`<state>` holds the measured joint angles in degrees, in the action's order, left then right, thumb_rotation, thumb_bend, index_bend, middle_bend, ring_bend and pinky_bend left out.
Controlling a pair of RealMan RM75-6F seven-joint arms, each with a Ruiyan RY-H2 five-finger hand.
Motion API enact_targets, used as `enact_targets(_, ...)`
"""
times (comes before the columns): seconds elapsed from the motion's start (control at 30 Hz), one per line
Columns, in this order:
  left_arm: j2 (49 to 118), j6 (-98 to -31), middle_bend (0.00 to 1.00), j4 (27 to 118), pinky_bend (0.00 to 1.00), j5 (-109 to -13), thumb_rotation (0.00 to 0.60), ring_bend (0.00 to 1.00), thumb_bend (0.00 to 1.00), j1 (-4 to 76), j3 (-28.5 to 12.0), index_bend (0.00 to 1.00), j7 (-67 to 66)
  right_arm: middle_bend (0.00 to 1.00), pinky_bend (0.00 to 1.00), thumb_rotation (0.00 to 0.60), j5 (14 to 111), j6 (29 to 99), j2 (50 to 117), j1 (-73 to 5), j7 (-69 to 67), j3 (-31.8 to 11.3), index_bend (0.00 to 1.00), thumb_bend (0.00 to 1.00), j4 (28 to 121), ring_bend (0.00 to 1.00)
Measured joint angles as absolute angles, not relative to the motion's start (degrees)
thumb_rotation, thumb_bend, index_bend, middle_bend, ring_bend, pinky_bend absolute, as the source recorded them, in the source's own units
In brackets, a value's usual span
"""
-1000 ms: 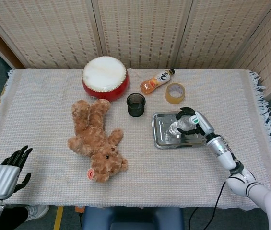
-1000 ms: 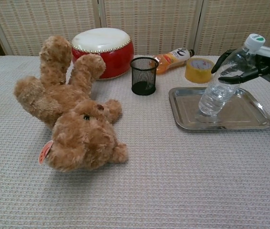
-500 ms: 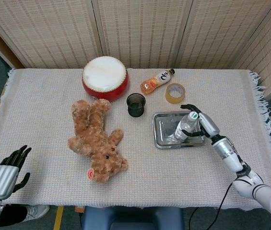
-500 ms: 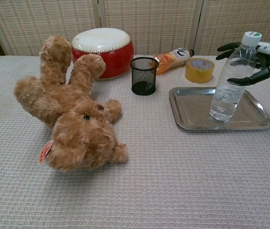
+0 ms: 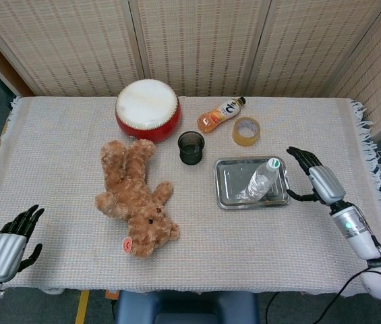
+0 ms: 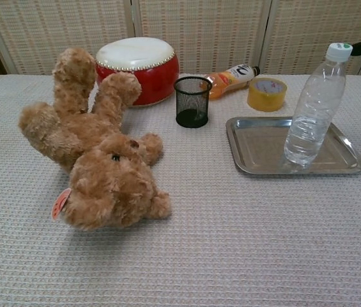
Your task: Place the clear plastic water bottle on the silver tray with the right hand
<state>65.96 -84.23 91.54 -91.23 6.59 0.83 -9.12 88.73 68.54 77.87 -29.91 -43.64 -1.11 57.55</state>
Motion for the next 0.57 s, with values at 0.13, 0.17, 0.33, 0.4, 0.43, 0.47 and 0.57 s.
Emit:
enact_targets(0.13, 66.0, -83.9, 0.03, 91.5, 0.31, -91.2, 0.600, 0.12, 0.42, 6.8, 0.9, 0.04, -9.1, 0.00, 0.02, 0.600, 85.7, 71.3, 73.1, -25.9, -27.5, -1.0, 0.00, 0.03, 68.6, 0.00)
enact_targets(0.17, 66.0, -83.8, 0.03, 91.3, 0.31, -91.3, 0.600, 0.12, 0.42, 6.9, 0.8, 0.04, -9.0, 0.00, 0.02, 0.600, 85.0, 72.0, 72.2, -25.0, -23.9, -1.0, 0.00, 0.03, 71.2, 0.00)
enact_targets(0.33, 66.0, -83.5, 0.03, 91.3, 0.31, -90.9, 0.600, 0.12, 0.42, 6.9, 0.8, 0.04, -8.9, 0.00, 0.02, 0.600, 81.1, 77.8, 69.4, -19.4, -6.2, -1.4, 0.00, 0.03, 84.8, 0.00)
enact_targets(0.4, 65.9, -83.8, 0.03, 91.5, 0.31, -90.9, 0.600, 0.12, 0.42, 6.8, 0.8, 0.04, -8.7, 0.00, 0.02, 0.600, 80.1, 80.1, 69.4, -17.7, -1.5, -1.7, 0.00, 0.03, 87.1, 0.00)
enact_targets(0.43, 65.9, -84.0, 0.03, 91.5, 0.31, -91.0, 0.600, 0.12, 0.42, 6.7, 0.8, 0.04, -8.6, 0.00, 0.02, 0.600, 79.5, 81.5, 69.6, -16.8, 1.3, -1.9, 0.00, 0.03, 87.9, 0.00)
enact_targets(0.47, 65.9, -84.2, 0.03, 91.4, 0.31, -91.1, 0.600, 0.12, 0.42, 6.7, 0.8, 0.04, -8.6, 0.00, 0.03, 0.600, 79.1, 82.6, 69.9, -16.1, 3.2, -2.1, 0.00, 0.03, 88.2, 0.00)
enact_targets(0.57, 66.1, -84.1, 0.03, 91.1, 0.31, -90.8, 0.600, 0.12, 0.42, 6.8, 0.5, 0.04, -8.9, 0.00, 0.03, 0.600, 78.3, 86.1, 71.9, -13.8, 7.5, -2.7, 0.00, 0.03, 88.6, 0.00)
